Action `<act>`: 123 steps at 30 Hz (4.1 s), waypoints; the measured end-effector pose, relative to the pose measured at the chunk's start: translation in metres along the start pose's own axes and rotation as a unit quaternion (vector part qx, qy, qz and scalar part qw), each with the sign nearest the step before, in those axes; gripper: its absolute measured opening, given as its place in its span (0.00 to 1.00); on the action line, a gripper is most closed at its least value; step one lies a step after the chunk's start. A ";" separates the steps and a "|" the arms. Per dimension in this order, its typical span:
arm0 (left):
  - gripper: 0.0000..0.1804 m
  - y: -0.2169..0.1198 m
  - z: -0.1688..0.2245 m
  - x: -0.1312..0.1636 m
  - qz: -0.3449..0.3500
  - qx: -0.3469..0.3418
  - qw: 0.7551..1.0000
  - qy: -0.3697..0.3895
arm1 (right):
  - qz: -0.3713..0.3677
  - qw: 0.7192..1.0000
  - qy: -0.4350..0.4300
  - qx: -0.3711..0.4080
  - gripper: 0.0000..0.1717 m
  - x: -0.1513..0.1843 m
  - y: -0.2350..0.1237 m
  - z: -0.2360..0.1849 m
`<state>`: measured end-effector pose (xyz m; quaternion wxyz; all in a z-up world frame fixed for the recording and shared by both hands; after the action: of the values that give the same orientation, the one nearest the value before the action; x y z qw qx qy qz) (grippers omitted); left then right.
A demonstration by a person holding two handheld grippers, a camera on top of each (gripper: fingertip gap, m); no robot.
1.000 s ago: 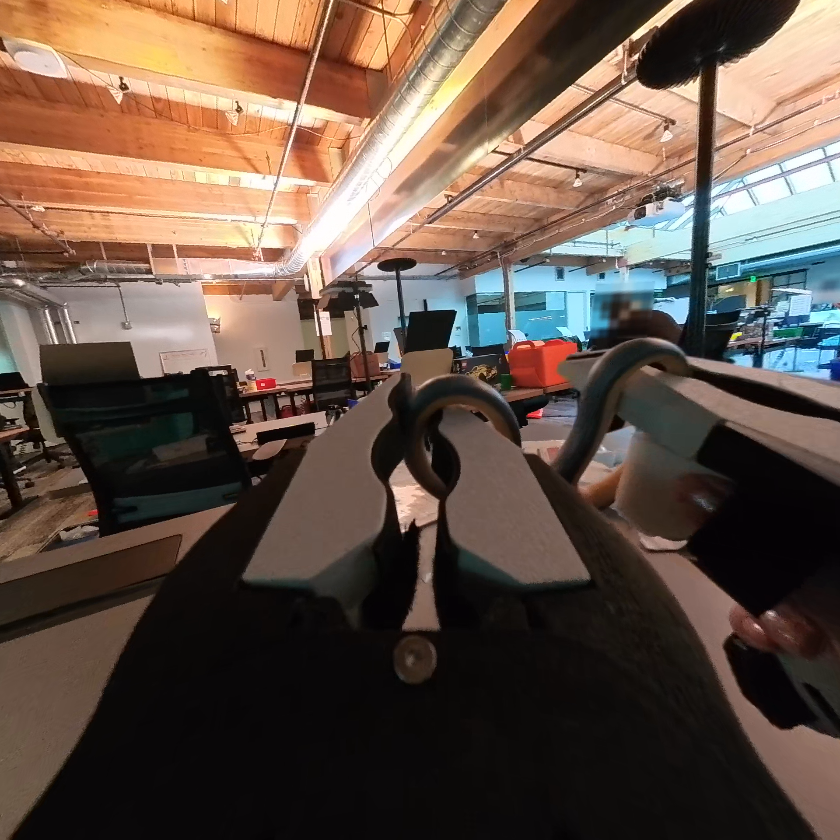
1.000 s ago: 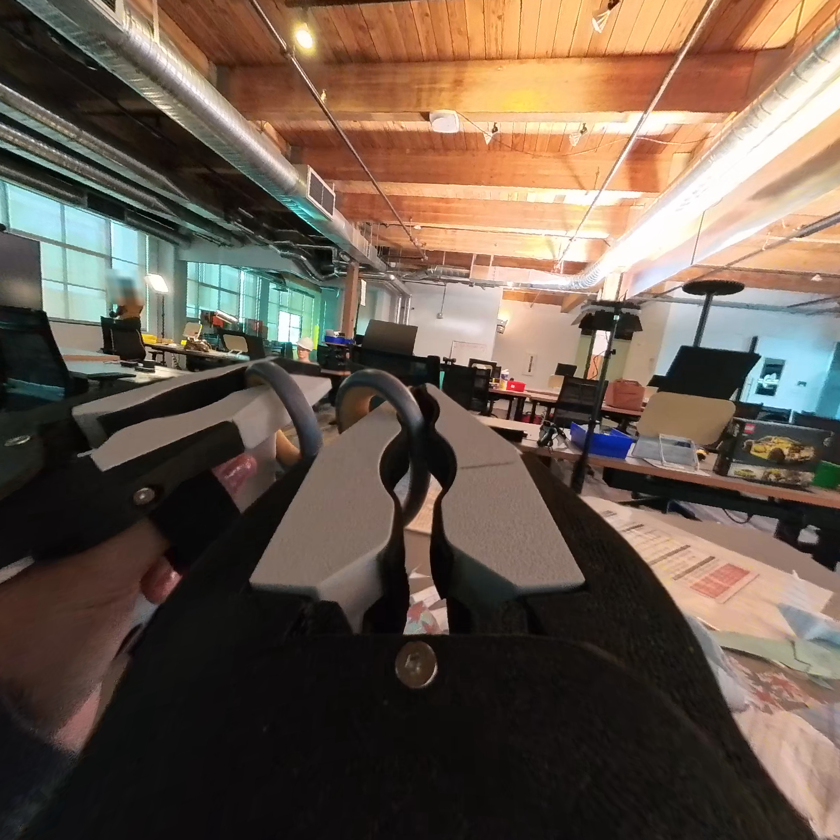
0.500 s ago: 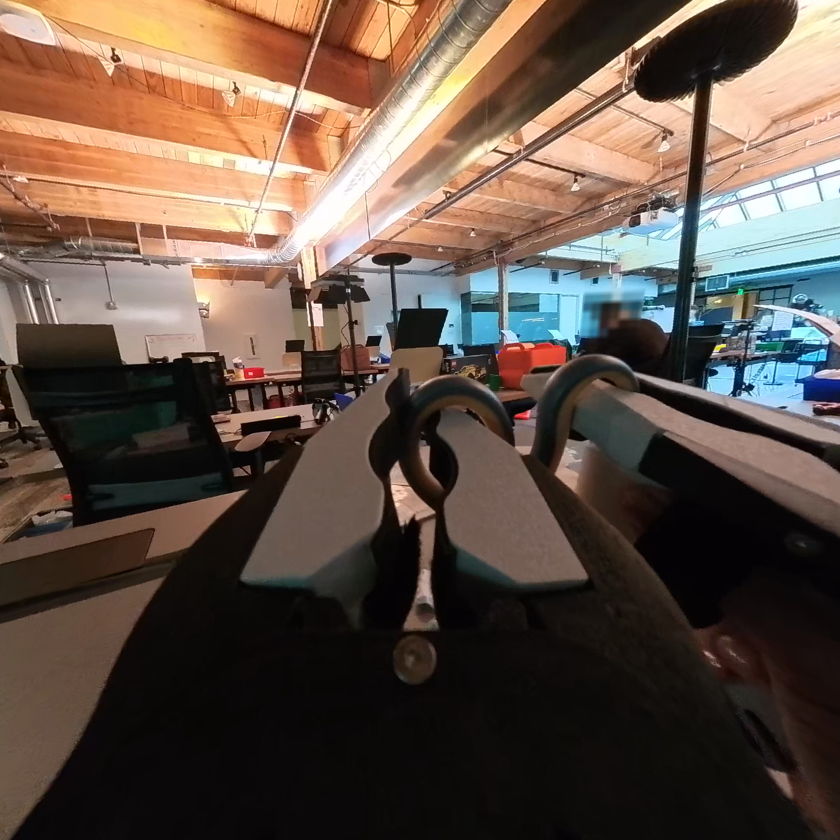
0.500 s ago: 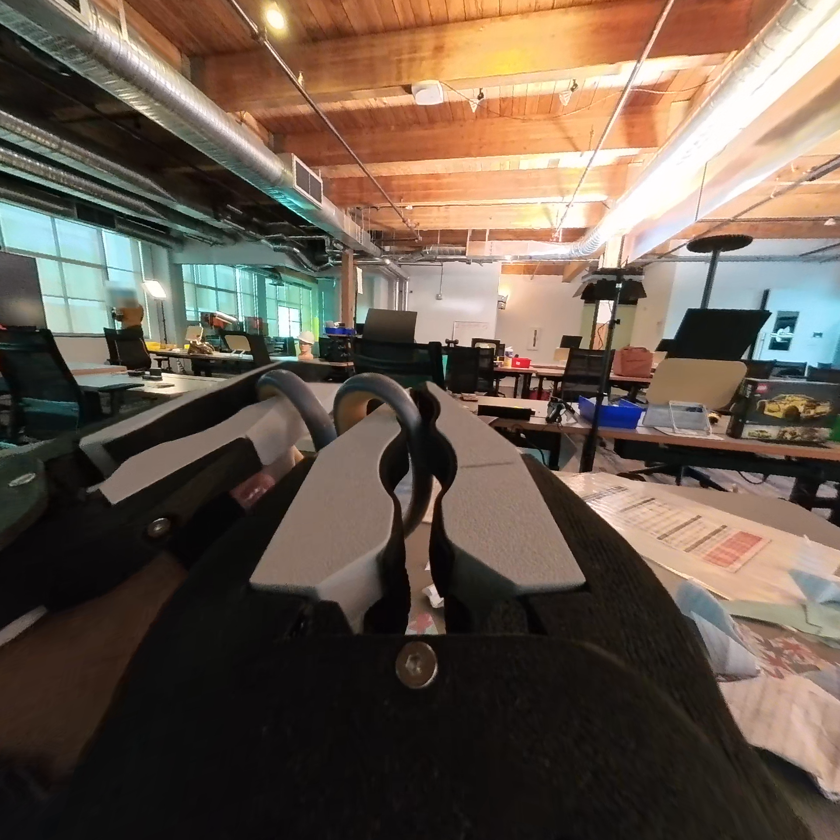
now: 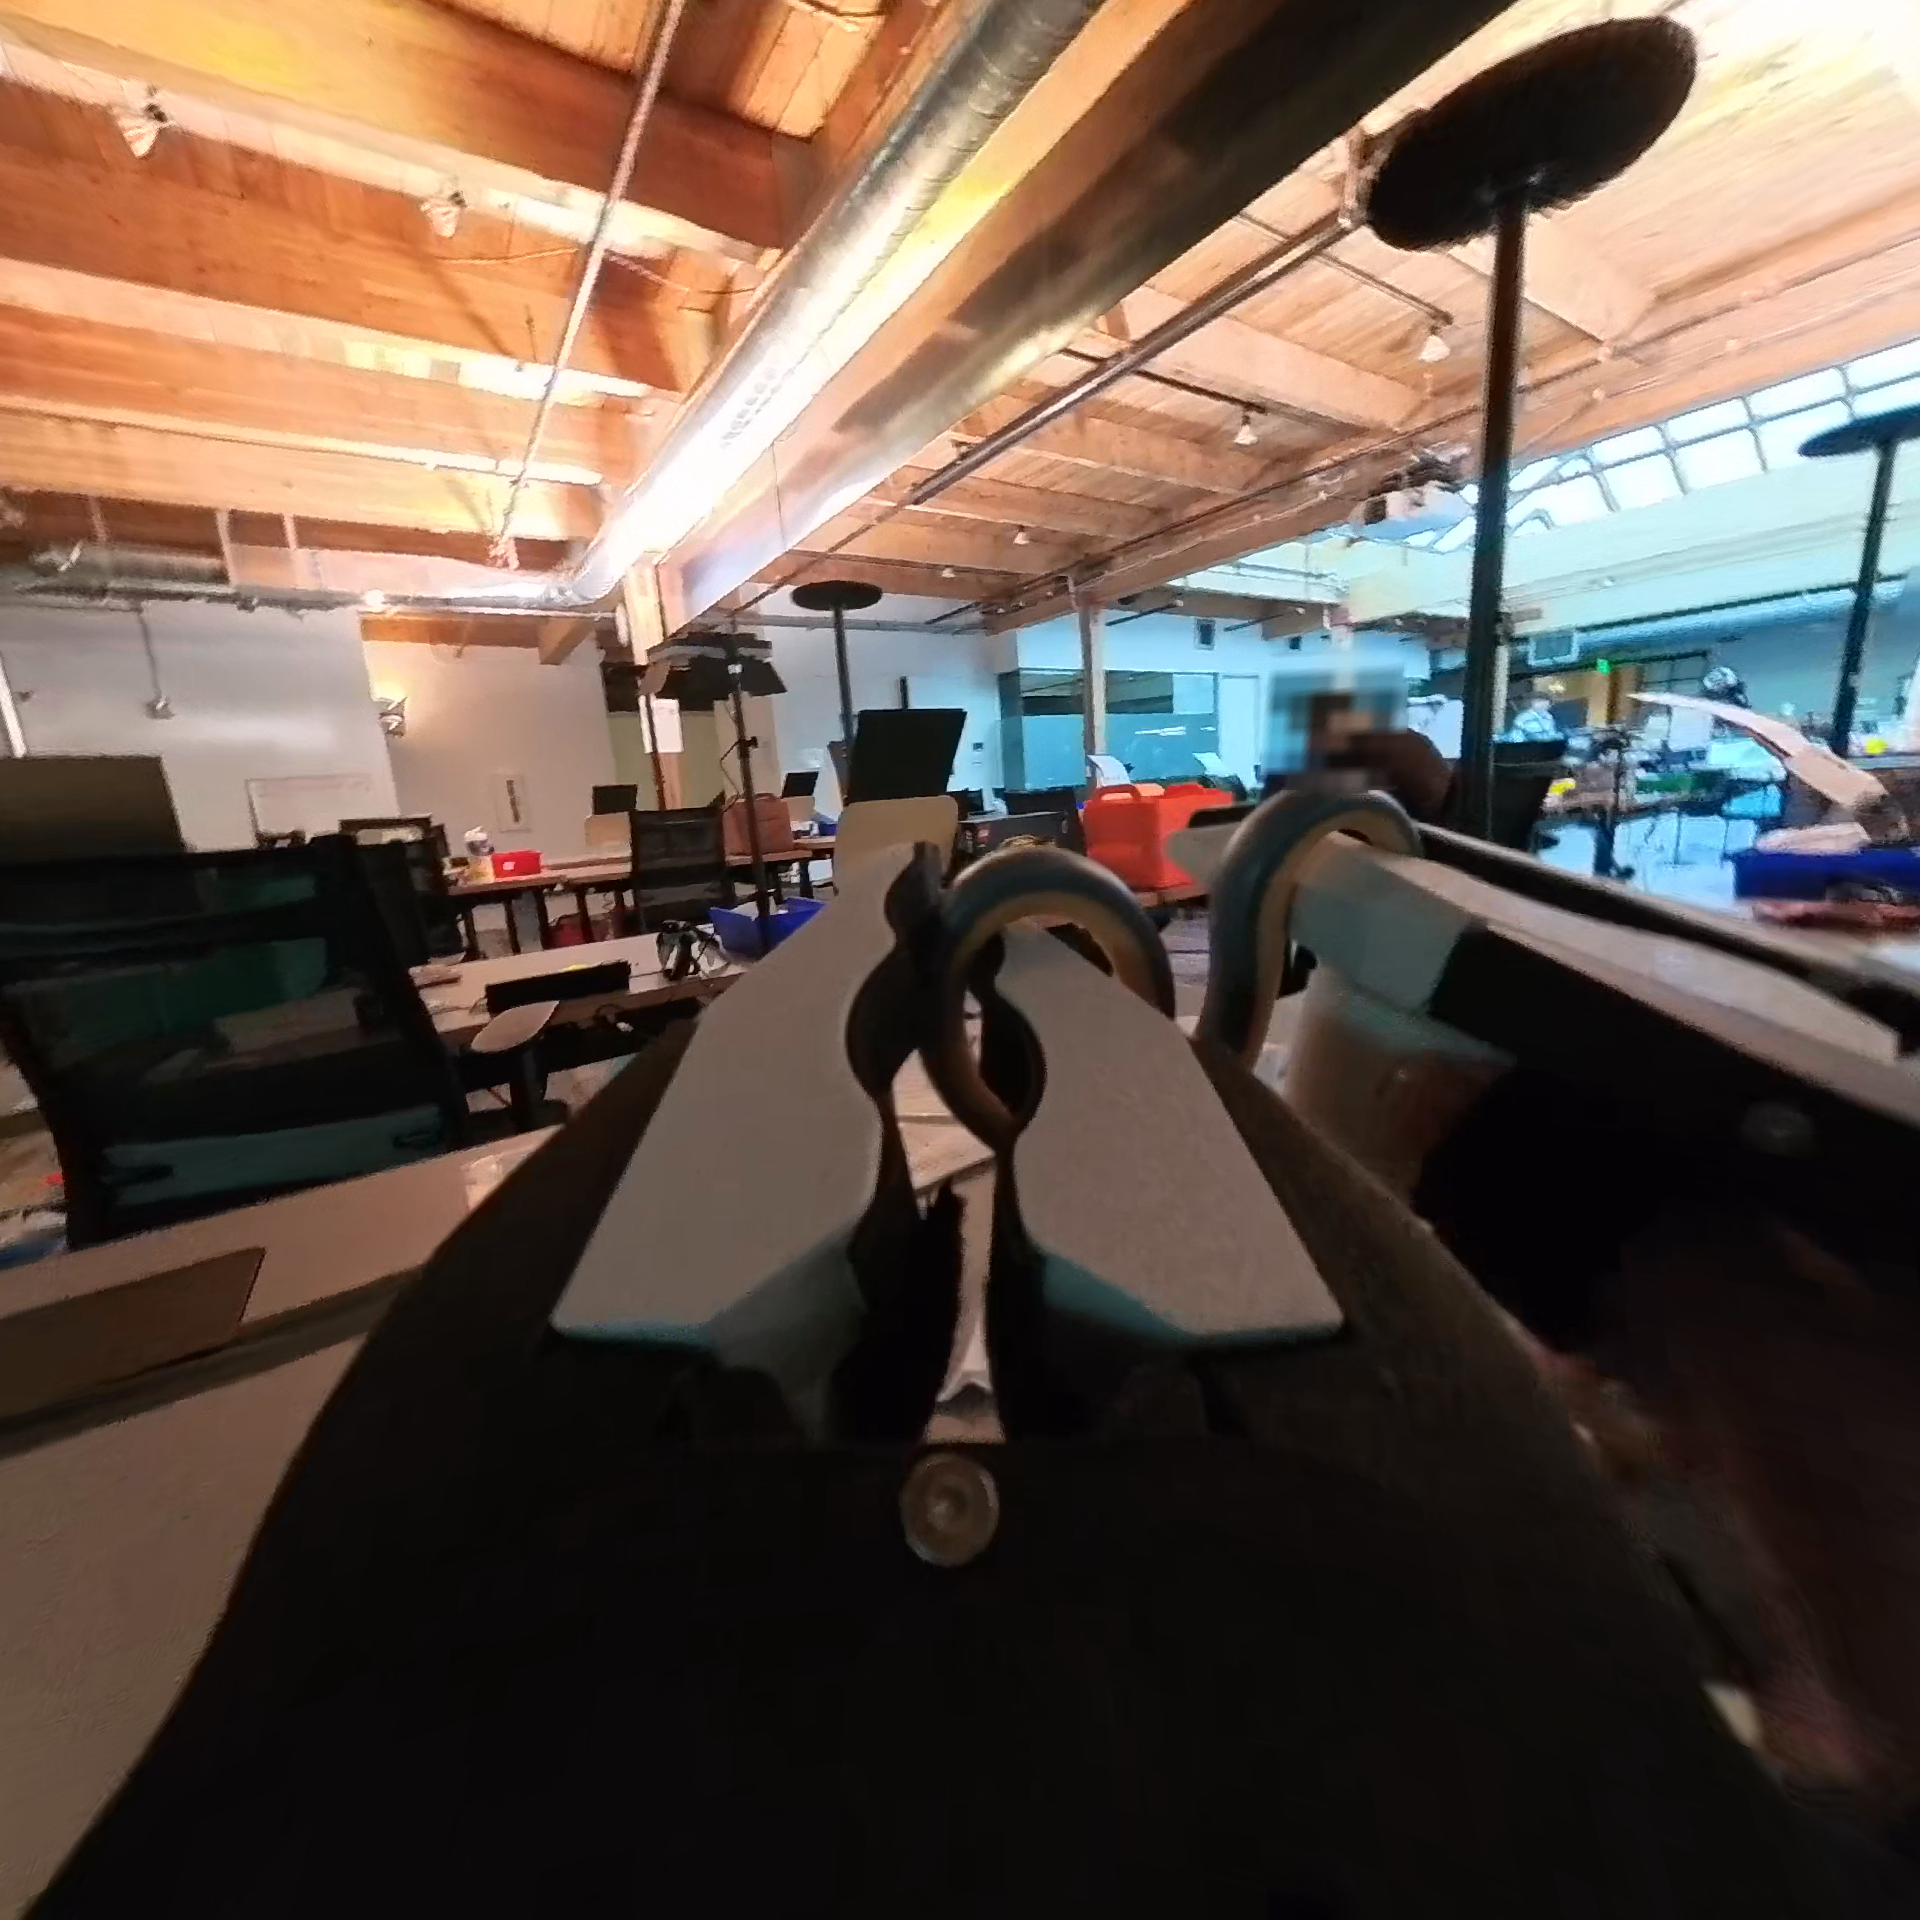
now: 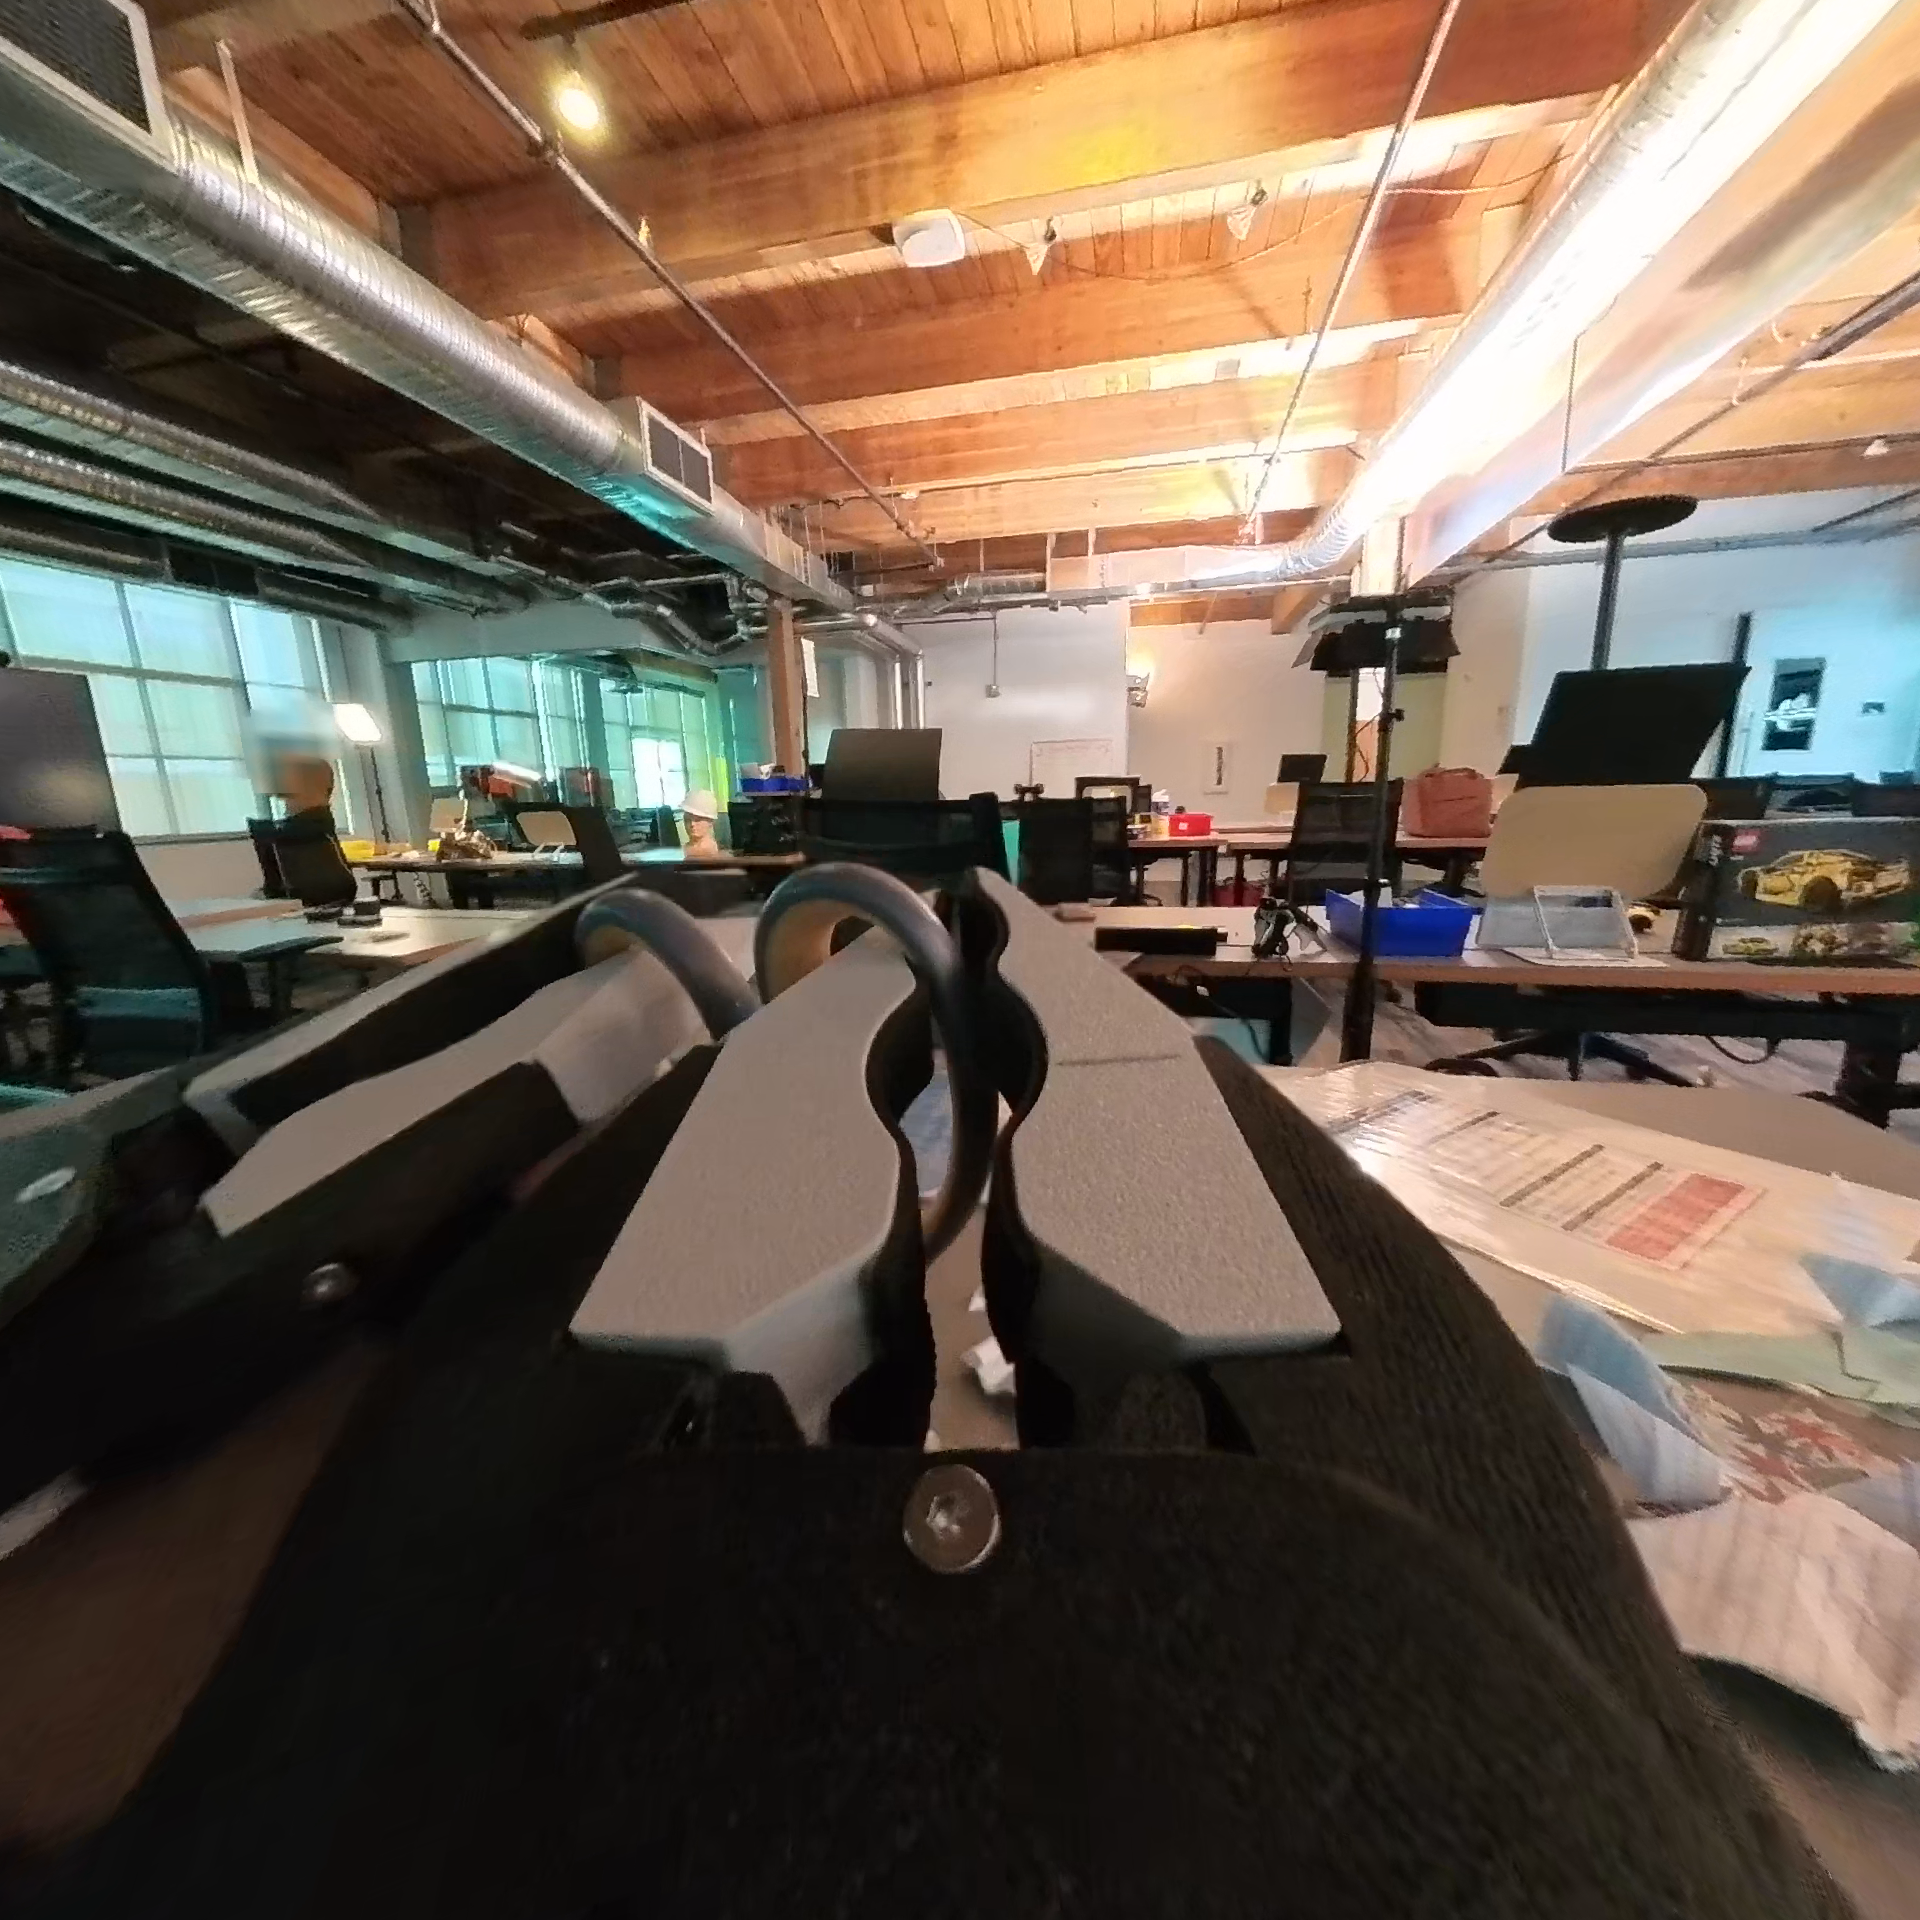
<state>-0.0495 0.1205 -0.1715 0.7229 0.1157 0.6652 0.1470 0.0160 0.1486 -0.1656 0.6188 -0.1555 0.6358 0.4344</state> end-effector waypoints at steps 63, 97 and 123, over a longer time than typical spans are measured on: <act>0.00 0.003 -0.041 0.020 -0.009 -0.035 0.999 0.040 | -0.035 0.997 -0.061 0.035 0.00 0.024 0.004 0.056; 0.00 0.013 -0.015 0.014 0.013 -0.015 0.996 0.086 | -0.018 0.997 -0.075 -0.017 0.00 0.018 0.021 0.030; 0.01 0.013 0.007 0.005 0.020 -0.036 0.999 0.015 | -0.024 0.999 -0.026 0.003 0.00 0.007 0.020 0.016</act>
<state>-0.0428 0.1346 -0.1711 0.7132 0.1005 0.6681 0.1867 0.0103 0.1750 -0.1626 0.6457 -0.1574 0.6171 0.4213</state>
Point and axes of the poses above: each gripper's, where its closed fingertips meet, y out along the fingers, x out of its underside, z = x × y across the jaws, the point moved 4 cm from there along -y, back along the fingers, and after that the axes turned 10 degrees about -y, right-handed, at the moved point
